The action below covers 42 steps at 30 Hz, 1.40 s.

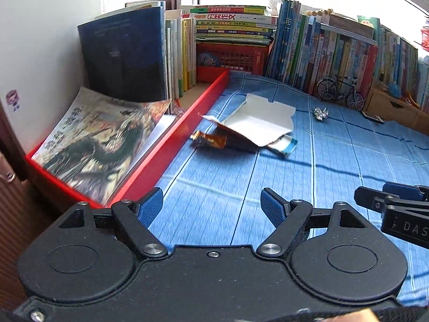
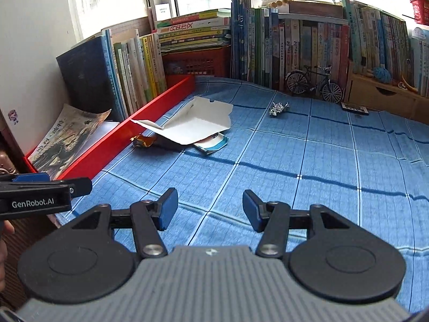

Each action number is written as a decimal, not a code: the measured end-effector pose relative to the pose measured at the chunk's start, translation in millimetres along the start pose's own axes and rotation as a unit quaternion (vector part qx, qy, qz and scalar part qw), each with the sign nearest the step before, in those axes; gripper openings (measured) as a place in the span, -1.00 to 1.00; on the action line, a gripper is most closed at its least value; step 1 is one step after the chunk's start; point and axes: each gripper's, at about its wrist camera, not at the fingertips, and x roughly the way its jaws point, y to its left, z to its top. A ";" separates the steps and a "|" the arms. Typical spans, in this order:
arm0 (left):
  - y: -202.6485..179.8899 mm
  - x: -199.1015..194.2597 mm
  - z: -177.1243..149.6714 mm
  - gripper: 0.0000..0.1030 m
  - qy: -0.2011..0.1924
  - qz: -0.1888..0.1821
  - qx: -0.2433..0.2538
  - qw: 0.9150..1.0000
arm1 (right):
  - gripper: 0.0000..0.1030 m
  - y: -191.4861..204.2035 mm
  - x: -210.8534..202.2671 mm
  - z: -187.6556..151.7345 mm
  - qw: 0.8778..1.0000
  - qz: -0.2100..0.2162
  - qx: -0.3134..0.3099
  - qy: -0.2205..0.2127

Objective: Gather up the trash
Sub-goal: 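Move both open tools up from the bin back over the blue mat, then grasp the gold foil scrap with the left tool while the right tool grasps the white-blue packet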

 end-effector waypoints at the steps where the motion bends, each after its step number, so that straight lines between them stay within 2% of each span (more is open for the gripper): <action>1: -3.2 8.4 3.3 0.52 -0.001 0.004 0.004 1.000 | 0.31 -3.9 5.7 3.7 1.000 0.000 -0.001 -0.001; 11: -21.0 86.2 18.9 0.52 0.015 0.049 0.027 0.998 | 0.33 -22.9 64.6 36.9 1.000 0.015 -0.026 0.001; 19: -21.6 135.2 26.5 0.48 0.027 0.066 0.008 0.997 | 0.34 -23.4 118.5 50.7 0.998 0.033 -0.055 0.028; 26: -14.2 168.1 26.8 0.31 0.037 0.090 -0.017 0.995 | 0.34 -19.5 159.2 55.8 0.994 0.048 -0.083 0.050; 31: -13.4 186.0 27.0 0.27 0.040 0.098 -0.024 0.994 | 0.38 -17.7 184.0 57.7 0.991 0.057 -0.099 0.064; 42: -23.2 213.2 42.3 0.28 0.018 0.085 -0.027 0.996 | 0.49 -13.7 216.5 65.1 0.988 0.079 -0.117 0.070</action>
